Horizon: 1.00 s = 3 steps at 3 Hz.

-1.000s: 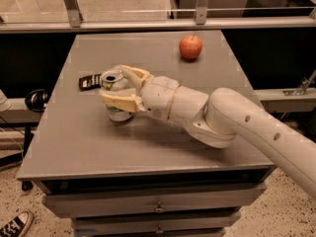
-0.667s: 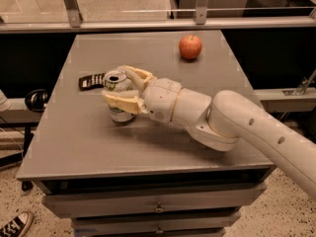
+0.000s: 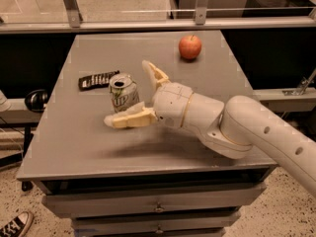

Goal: Place 7up can upright

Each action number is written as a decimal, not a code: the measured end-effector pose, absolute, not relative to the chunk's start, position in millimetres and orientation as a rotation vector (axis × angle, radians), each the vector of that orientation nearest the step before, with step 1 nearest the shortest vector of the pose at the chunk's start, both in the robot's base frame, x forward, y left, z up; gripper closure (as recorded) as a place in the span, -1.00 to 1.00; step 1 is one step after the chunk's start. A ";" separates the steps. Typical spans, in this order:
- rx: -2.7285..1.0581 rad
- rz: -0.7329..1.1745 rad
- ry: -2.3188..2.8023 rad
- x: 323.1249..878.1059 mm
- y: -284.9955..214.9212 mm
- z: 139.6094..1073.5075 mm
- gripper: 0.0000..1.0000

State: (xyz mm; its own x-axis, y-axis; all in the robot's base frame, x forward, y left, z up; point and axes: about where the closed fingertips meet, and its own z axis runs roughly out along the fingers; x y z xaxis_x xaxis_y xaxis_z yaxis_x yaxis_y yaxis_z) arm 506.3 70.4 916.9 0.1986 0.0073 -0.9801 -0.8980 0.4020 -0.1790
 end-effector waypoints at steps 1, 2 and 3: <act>-0.968 0.776 1.208 497.9 60.1 919.1 -1.00; -0.993 0.743 1.241 486.1 36.4 924.9 -1.00; -1.035 0.695 1.270 456.5 -11.4 942.5 -1.00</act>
Offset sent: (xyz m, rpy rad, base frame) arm -0.0383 -0.0700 0.0167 -0.1302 0.0116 -0.0403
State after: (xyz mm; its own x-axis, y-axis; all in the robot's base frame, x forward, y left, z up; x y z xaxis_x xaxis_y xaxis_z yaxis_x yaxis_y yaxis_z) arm 456.5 -11.4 942.5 0.2014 -0.1188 -0.9723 -0.8830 0.4076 -0.2327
